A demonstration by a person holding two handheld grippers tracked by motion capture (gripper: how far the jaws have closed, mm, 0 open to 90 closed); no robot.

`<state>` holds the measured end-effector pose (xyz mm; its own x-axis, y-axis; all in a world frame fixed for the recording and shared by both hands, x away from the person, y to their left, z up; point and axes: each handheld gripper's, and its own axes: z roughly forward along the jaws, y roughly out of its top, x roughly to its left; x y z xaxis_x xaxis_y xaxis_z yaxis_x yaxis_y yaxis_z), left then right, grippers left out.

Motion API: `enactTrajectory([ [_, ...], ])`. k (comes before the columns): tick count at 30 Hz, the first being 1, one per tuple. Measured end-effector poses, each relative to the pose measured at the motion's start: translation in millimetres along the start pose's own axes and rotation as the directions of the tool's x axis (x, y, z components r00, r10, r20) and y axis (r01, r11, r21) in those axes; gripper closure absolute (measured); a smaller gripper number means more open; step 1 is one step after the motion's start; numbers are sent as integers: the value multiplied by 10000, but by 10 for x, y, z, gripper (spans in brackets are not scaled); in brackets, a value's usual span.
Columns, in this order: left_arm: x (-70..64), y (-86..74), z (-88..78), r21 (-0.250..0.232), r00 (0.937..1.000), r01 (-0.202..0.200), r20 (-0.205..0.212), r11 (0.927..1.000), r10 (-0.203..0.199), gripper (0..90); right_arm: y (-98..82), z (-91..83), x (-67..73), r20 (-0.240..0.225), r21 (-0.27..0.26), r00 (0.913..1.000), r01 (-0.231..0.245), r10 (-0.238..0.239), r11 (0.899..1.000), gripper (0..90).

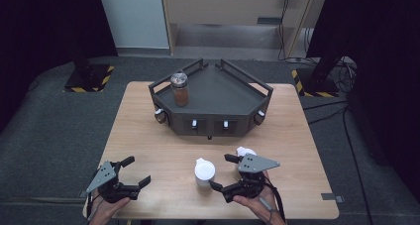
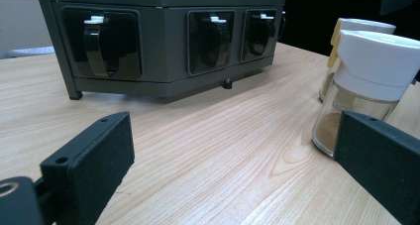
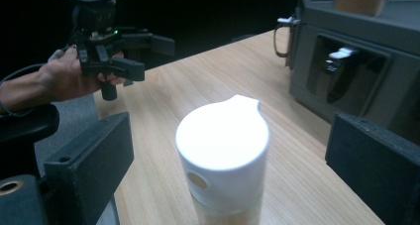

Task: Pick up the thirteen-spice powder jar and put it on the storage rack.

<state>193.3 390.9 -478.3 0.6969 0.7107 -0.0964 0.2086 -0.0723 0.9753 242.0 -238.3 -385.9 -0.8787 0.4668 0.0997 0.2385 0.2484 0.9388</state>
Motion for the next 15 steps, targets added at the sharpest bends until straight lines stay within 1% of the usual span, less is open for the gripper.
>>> enactTrajectory([
  [6,0,-10,-11,-121,10000,-21,7,9999,22,12,4,184,35,-34,294,10000,-9,10,9996,55],
  [11,0,-11,-12,-138,10000,-38,24,9999,38,12,-19,310,85,120,543,9999,115,-122,9985,64],
  [13,1,-9,-7,-113,10000,-47,41,9999,47,12,-30,362,83,140,664,9999,53,-62,9978,69],
  [15,1,-9,-6,-105,10000,-39,52,9999,40,13,-53,408,99,283,698,9996,-7,-13,9976,84],
])
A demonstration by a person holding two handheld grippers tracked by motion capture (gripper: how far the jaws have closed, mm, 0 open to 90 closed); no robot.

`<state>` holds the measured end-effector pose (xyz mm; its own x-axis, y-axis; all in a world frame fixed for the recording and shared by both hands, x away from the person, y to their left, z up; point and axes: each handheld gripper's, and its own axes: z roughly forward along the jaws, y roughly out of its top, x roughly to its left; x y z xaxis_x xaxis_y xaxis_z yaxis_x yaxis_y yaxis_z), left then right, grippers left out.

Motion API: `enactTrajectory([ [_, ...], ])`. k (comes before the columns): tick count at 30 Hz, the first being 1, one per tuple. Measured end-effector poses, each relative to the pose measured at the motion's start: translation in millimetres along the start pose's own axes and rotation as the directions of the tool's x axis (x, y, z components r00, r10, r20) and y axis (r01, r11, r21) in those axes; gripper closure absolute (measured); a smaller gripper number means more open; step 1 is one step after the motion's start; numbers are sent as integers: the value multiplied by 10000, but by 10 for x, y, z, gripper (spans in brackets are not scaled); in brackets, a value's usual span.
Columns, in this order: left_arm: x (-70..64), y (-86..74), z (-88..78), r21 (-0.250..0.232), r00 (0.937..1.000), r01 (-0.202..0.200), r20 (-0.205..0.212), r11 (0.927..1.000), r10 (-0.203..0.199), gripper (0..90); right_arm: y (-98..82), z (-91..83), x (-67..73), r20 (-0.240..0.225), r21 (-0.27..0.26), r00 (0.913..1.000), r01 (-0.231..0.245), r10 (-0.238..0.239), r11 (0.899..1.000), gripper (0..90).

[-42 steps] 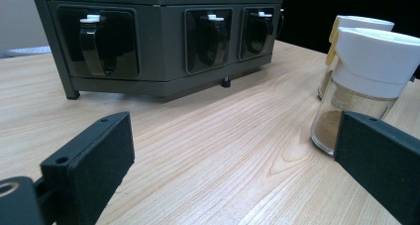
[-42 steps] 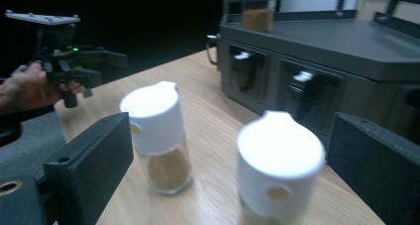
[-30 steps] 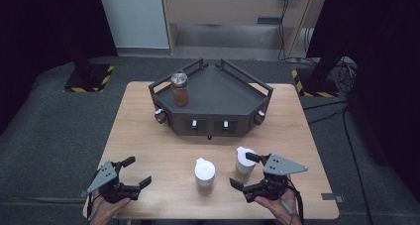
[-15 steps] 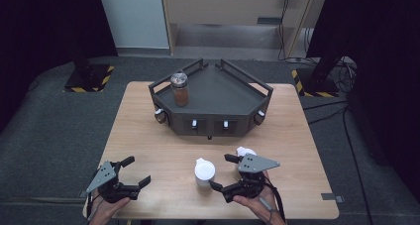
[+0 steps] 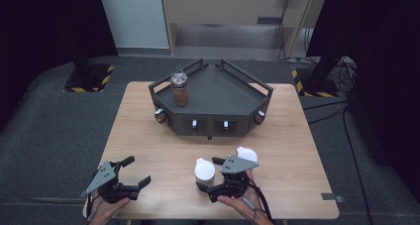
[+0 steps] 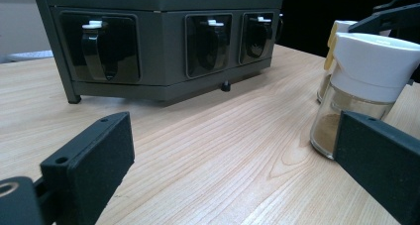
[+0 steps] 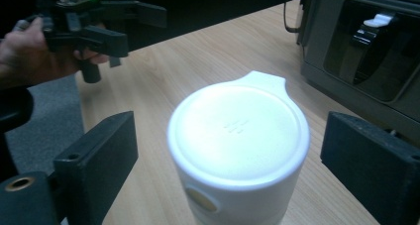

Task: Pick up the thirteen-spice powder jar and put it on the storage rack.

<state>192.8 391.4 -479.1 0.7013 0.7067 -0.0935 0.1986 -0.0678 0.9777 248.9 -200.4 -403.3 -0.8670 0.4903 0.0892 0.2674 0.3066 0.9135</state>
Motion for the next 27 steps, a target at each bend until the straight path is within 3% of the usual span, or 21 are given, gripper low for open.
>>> enactTrajectory([
  [10,-1,2,-2,7,10000,-35,8,10000,35,12,-57,162,52,316,288,9995,2,-11,9996,186],
  [14,-1,2,-2,7,10000,-28,12,10000,28,13,-118,182,103,561,287,9984,80,-96,9996,290],
  [18,0,2,-1,17,10000,-23,18,10000,23,12,-70,179,147,702,446,9970,304,-335,9985,301],
  [27,5,3,2,40,10000,-17,59,10000,17,13,13,127,87,587,427,9981,161,-186,9990,304],
])
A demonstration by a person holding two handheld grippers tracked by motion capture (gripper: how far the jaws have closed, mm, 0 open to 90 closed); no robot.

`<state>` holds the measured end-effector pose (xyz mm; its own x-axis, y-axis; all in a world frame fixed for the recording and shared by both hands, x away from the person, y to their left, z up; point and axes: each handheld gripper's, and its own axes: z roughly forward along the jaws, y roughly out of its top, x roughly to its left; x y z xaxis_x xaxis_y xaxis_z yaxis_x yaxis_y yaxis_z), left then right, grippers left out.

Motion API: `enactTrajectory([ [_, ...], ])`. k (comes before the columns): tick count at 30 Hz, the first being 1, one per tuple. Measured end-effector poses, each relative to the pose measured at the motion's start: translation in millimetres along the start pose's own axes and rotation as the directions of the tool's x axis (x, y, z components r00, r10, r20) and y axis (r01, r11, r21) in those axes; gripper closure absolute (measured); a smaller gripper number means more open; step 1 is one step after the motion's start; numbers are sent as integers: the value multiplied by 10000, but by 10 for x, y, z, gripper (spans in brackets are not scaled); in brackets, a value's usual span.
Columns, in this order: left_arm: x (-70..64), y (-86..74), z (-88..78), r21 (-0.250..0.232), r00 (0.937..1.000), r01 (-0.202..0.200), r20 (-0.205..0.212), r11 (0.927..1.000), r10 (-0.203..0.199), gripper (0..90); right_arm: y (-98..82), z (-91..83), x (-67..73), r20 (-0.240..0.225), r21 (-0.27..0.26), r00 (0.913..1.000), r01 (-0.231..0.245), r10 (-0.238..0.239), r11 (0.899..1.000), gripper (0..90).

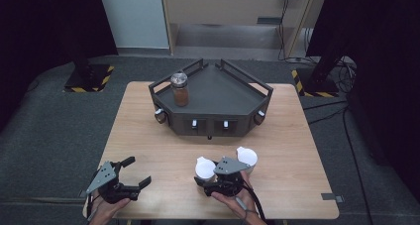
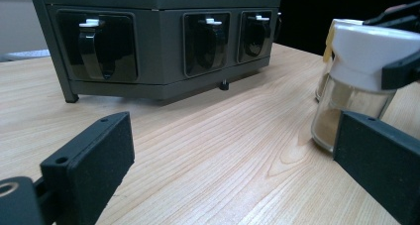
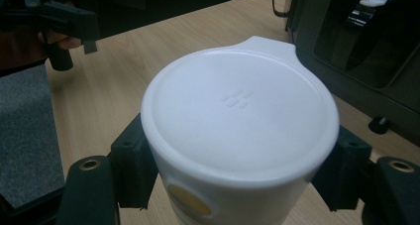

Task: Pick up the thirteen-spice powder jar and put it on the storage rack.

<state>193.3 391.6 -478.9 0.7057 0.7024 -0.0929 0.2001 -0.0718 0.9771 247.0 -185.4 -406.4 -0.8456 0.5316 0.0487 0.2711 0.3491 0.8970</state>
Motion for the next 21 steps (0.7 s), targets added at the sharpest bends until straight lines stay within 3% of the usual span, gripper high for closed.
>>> enactTrajectory([
  [10,4,3,6,45,10000,11,50,10000,-11,13,274,-103,-70,-83,14,9999,145,-145,9999,304],
  [14,4,5,7,59,10000,9,60,10000,-10,13,411,-141,-133,-172,64,9998,-108,109,9999,304],
  [21,4,6,10,78,10000,13,72,10000,-14,13,666,-210,-234,-217,91,9996,-153,155,9998,304],
])
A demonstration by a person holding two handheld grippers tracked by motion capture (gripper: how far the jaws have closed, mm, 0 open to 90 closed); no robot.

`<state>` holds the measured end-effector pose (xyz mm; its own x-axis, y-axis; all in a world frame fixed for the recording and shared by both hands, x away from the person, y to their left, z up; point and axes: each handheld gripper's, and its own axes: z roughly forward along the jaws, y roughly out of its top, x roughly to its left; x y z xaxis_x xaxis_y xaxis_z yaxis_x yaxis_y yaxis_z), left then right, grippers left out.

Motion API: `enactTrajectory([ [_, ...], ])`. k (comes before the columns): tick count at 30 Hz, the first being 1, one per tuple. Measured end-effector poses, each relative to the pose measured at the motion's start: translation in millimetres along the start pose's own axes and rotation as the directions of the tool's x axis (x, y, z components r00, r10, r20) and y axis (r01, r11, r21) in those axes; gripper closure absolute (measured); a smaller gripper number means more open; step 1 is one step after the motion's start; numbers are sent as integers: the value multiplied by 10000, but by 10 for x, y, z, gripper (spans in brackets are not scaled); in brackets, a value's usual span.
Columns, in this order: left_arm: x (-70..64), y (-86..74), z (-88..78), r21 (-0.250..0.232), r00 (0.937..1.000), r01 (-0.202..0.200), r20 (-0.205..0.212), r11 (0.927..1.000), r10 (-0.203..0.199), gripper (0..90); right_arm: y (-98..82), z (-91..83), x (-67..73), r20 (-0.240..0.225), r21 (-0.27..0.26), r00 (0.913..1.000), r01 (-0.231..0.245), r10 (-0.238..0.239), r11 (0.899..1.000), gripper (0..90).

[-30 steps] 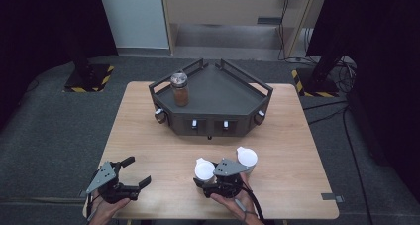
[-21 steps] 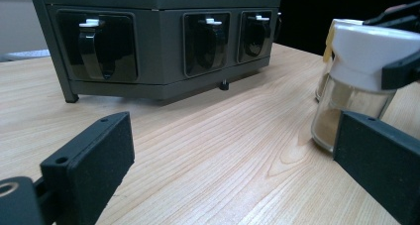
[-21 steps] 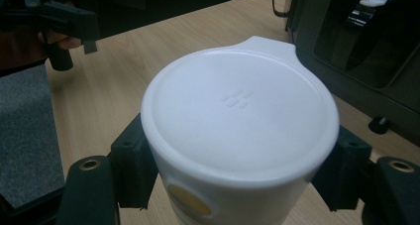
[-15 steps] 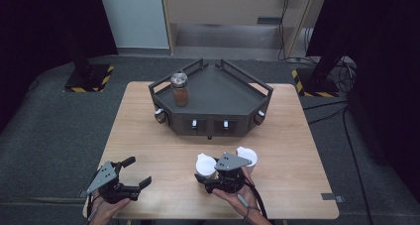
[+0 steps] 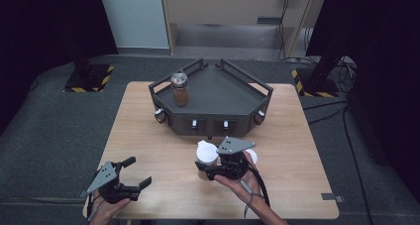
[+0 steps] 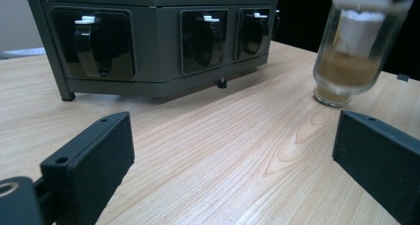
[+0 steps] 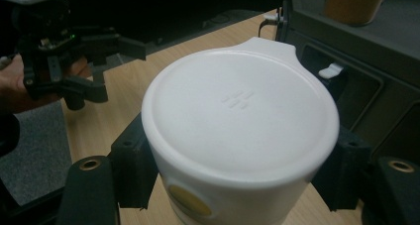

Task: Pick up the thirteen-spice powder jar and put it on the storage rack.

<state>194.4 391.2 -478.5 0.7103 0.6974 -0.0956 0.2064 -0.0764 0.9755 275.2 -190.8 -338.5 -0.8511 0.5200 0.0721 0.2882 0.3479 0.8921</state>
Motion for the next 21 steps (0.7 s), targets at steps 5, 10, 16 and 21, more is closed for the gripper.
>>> enactTrajectory([
  [5,2,-1,-1,-5,10000,13,-3,10000,-13,13,209,-37,-76,140,-15,9998,-122,122,9999,304],
  [10,2,0,0,5,10000,19,5,10000,-19,13,439,-62,-133,309,-70,9995,93,-91,9999,304],
  [16,3,0,1,12,10000,28,15,10000,-28,13,701,-62,-209,534,-155,9985,156,-148,9998,304],
  [21,4,2,3,35,10000,27,25,10000,-27,13,907,3,-305,816,-86,9966,104,-97,9999,304],
])
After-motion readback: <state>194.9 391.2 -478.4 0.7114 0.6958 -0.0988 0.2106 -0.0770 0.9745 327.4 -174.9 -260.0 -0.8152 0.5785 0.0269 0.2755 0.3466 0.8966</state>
